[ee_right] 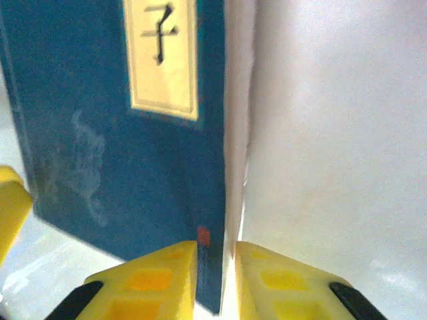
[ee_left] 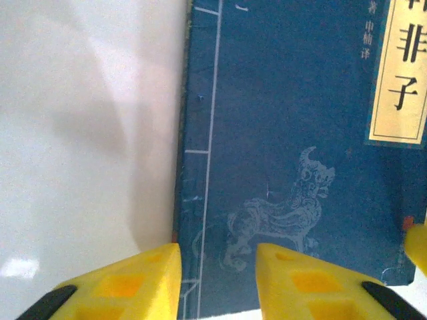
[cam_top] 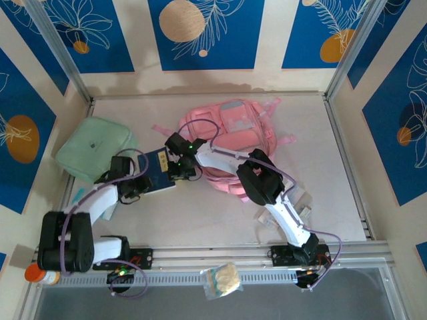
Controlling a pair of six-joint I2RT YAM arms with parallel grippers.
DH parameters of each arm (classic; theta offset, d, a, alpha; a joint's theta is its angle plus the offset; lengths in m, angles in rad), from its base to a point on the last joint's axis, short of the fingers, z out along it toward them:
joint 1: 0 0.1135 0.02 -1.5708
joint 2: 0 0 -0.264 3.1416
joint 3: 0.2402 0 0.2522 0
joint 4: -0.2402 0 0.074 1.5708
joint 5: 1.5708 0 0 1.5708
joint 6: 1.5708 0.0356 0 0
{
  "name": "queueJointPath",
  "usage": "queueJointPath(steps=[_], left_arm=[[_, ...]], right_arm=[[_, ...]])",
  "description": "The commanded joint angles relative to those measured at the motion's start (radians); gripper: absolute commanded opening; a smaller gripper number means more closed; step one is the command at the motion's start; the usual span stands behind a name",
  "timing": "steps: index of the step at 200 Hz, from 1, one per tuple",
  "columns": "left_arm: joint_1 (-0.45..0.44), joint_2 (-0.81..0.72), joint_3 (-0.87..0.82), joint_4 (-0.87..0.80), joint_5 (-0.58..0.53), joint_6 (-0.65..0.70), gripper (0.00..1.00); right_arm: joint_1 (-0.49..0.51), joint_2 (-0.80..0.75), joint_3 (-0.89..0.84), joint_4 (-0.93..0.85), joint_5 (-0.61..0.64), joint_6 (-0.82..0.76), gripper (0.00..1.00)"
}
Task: Pack books, pencil case, and school supplies into a backpack
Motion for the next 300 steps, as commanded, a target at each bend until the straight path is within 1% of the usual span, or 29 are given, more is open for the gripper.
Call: queueJointPath(steps=[1,9,20,37,47,72,106,120,135,173,230,282,300], left_arm=[[-0.009,-0.118,-0.014,-0.113,-0.077,-0.062,0.38],[-0.007,-0.141,-0.013,-0.118,-0.09,-0.071,0.4],[-0.007,-0.141,-0.007,-0.12,-0.103,-0.077,0.43],[-0.006,-0.089,0.028,-0.149,-0.15,-0.079,0.45],[-0.004,-0.053,0.043,-0.14,-0.154,-0.074,0.45],[-0.004,-0.004,0.029,-0.018,-0.051,-0.077,0.45],[-0.004,0.054,0.031,0.048,0.01,-0.065,0.45],[-0.005,0.078,0.04,0.043,0.014,-0.071,0.45],[-0.004,0.096,0.027,0.074,0.022,-0.077,0.44],[-0.006,0.124,0.013,0.098,0.039,-0.09,0.39],[-0.007,0.145,-0.001,0.105,0.045,-0.096,0.38],[-0.007,0.154,-0.001,0.107,0.042,-0.096,0.38],[-0.007,0.156,-0.003,0.11,0.045,-0.096,0.38]], right_arm=[[0.01,-0.085,-0.035,-0.029,-0.014,-0.001,0.27],[0.002,-0.078,-0.028,-0.042,0.009,0.0,0.29],[-0.01,-0.063,-0.024,-0.041,0.003,0.001,0.29],[-0.018,-0.044,-0.015,-0.025,-0.001,0.002,0.32],[-0.018,-0.03,0.004,-0.026,0.008,-0.001,0.34],[-0.025,0.018,0.068,-0.051,0.014,-0.005,0.36],[-0.041,0.084,0.131,-0.066,0.004,0.0,0.37],[-0.042,0.101,0.149,-0.067,-0.001,0.0,0.37],[-0.038,0.112,0.163,-0.054,-0.019,-0.001,0.38],[-0.029,0.161,0.226,-0.078,-0.041,0.004,0.38],[-0.015,0.142,0.289,-0.105,-0.084,-0.003,0.38],[-0.009,0.085,0.294,-0.132,-0.063,-0.023,0.38],[-0.007,0.075,0.298,-0.137,-0.073,-0.027,0.37]])
